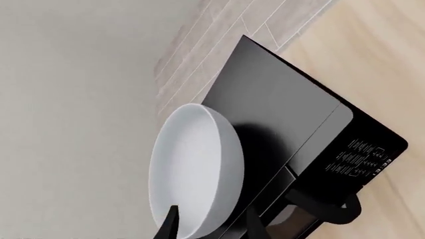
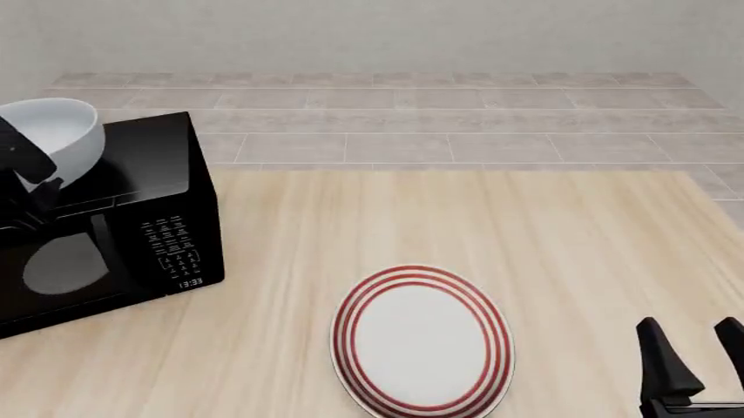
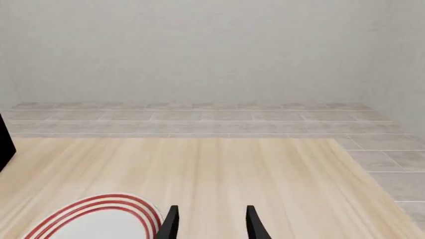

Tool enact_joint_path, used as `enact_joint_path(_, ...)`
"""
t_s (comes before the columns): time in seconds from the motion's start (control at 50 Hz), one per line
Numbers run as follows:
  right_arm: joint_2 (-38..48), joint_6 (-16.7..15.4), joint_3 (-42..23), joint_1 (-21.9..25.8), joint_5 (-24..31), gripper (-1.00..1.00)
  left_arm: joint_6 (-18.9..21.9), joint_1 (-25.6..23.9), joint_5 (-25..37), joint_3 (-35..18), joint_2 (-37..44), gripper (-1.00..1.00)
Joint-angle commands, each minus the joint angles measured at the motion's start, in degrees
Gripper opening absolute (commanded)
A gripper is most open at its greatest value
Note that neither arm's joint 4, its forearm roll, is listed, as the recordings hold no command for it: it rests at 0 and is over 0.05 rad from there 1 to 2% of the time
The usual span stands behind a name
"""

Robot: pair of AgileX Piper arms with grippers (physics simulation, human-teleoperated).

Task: Pick up the white bowl and put it on the plate.

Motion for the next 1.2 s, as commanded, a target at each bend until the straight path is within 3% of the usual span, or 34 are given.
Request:
enact_joint_path(0.02,0.0,0.0,0.0,0.0,0.0,1.00,0.5,1.1,-1.9,0.6,2.1,1.00)
enact_joint_path(0.72,0.0,0.0,0.0,0.0,0.0,1.00,-0.3,2.4,-4.9,-1.5,8.5,1.00)
enact_joint_path(1.2,0.0,0.0,0.0,0.0,0.0,1.00,-0.8,1.6,-7.5,1.4,10.6,1.00)
